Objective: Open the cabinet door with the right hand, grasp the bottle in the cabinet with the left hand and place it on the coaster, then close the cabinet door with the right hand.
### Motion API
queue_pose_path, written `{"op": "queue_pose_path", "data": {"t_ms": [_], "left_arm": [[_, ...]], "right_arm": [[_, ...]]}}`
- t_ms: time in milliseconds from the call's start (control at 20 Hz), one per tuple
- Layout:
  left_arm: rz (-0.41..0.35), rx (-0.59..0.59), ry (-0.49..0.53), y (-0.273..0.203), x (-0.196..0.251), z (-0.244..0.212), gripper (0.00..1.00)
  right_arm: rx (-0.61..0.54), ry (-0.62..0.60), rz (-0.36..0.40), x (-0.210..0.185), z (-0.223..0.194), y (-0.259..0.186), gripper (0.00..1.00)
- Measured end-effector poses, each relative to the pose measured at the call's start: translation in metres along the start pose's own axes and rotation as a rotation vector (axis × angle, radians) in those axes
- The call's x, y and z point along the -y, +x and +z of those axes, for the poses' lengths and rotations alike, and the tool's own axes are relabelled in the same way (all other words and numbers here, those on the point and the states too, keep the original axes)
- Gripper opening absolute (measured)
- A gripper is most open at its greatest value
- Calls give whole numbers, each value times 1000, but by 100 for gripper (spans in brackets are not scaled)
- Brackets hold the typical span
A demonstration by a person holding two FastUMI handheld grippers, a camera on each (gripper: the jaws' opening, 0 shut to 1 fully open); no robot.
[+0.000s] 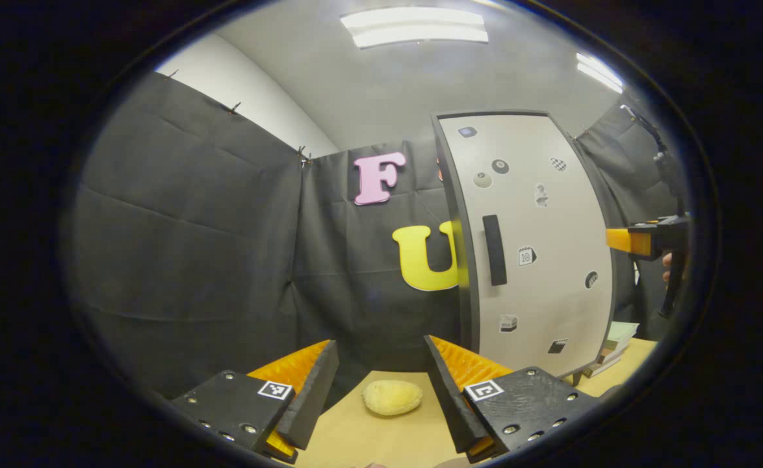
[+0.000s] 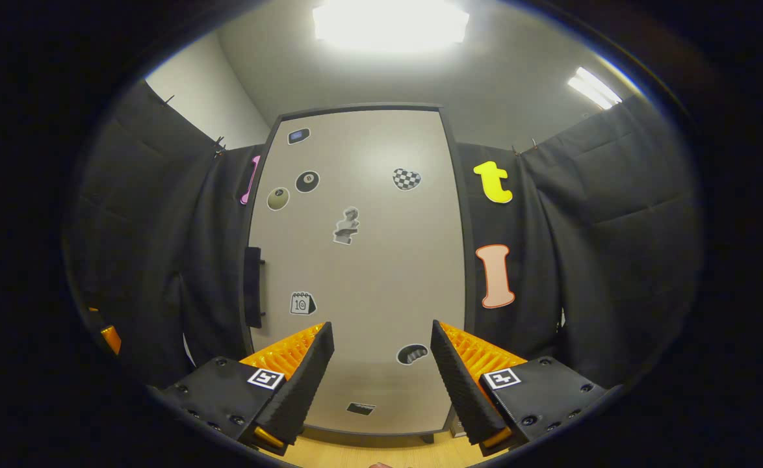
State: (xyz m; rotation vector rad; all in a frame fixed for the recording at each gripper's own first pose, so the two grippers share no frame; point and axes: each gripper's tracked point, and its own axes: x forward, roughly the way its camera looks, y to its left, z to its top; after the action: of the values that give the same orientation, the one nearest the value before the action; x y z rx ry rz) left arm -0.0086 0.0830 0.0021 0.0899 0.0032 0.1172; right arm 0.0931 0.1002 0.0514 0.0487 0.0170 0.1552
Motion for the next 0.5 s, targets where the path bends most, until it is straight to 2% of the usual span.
{"op": "queue_pose_path", "data": {"t_ms": [150, 300, 450, 500], "left_arm": [[33, -6, 3, -6, -19, -2, 81], [70, -14, 7, -14, -38, -5, 78], [111, -26, 18, -20, -56, -10, 78], [124, -30, 21, -23, -63, -13, 81]], "right_arm": [[7, 11, 50, -29, 7, 14, 95], [0, 16, 105, -60, 10, 28, 93], [-5, 21, 143, -87, 10, 40, 95], [-7, 23, 156, -96, 11, 45, 95]]}}
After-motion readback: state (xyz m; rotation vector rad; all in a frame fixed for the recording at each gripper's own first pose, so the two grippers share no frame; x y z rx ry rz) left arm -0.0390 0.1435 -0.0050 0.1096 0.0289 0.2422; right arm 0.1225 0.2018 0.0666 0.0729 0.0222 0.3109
